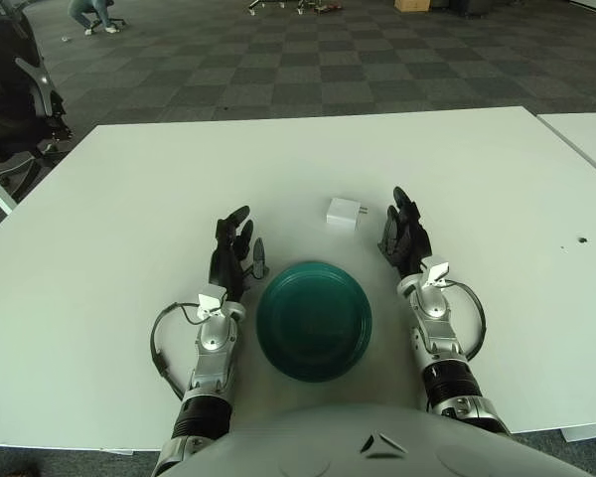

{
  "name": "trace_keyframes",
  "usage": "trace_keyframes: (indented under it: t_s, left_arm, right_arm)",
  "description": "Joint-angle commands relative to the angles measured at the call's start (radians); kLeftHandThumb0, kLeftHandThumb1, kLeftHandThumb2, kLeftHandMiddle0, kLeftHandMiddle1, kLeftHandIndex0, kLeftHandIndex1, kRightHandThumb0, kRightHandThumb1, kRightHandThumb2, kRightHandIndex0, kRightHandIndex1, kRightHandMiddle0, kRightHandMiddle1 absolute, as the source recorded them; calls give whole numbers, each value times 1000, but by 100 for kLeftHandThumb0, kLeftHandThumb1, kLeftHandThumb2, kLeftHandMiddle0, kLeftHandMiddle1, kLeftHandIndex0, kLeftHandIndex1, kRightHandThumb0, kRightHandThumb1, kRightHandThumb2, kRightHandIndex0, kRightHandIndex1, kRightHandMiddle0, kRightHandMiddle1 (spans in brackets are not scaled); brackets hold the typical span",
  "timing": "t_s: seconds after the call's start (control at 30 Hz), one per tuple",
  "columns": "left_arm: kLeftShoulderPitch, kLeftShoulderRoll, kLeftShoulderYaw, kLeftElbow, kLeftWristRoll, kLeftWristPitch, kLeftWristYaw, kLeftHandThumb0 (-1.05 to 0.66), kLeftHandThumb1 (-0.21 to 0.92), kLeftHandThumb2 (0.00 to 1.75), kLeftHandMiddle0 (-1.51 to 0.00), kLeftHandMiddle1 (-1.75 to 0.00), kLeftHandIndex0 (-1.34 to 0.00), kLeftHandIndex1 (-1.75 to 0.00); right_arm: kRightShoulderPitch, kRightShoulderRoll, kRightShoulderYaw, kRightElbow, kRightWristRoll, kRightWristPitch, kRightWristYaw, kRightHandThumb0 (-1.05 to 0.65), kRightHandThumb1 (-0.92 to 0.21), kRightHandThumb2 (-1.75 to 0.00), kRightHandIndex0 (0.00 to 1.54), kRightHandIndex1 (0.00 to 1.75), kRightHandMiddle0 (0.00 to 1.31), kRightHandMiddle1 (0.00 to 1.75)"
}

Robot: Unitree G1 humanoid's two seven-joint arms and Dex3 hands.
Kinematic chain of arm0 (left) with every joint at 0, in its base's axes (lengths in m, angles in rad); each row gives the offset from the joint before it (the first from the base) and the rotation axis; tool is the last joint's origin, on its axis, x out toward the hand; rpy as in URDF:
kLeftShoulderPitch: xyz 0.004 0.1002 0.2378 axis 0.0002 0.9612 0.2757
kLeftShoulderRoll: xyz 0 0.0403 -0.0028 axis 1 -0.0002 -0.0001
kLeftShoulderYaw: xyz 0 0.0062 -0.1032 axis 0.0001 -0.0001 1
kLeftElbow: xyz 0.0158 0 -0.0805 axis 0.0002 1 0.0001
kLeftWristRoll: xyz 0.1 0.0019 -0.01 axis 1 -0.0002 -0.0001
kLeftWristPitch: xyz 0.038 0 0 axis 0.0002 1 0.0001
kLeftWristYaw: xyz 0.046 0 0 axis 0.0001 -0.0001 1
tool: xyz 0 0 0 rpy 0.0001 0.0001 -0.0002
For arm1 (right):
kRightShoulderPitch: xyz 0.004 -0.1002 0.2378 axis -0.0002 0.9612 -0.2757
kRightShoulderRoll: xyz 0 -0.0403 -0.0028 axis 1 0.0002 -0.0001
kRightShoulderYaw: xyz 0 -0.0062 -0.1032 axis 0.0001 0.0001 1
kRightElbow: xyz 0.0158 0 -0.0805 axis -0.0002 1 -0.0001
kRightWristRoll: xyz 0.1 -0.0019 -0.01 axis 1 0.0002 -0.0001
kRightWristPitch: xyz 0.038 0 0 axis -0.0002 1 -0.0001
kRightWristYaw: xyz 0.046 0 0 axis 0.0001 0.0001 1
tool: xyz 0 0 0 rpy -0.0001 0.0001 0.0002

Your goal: Put the charger into the plate.

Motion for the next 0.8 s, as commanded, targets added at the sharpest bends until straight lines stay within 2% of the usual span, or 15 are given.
trace_keyframes:
  t_s: [0.0,0.17,0.43,0.5,0.67,0.77]
  left_arm:
    - [72,-29,6,124,-16,19,11,-73,92,86,-41,-2,0,-98]
    - [64,-26,12,140,-25,23,1,-73,92,86,-41,-2,0,-96]
    - [38,-23,25,171,-39,33,-14,-74,92,86,-42,-2,0,-93]
    - [28,-22,29,180,-41,34,-16,-74,92,87,-42,-2,0,-94]
    - [19,-20,33,187,-40,39,-22,-76,92,88,-41,-2,0,-96]
    - [12,-20,36,197,-40,39,-26,-77,92,88,-40,-1,0,-97]
  right_arm:
    - [103,-12,-30,107,24,156,-14,-83,-92,-75,6,1,0,26]
    - [94,-15,-18,38,6,117,-19,-83,-92,-74,8,2,0,32]
    - [78,32,21,-192,-2,101,-42,-87,-92,-67,11,2,0,46]
    - [49,23,23,-201,-20,73,-51,-88,-92,-66,11,2,0,48]
    - [-74,-76,62,-176,-201,-58,-109,-87,-92,-69,18,5,0,59]
    - [-172,-159,94,-67,-347,-172,-196,-82,-92,-68,23,6,0,67]
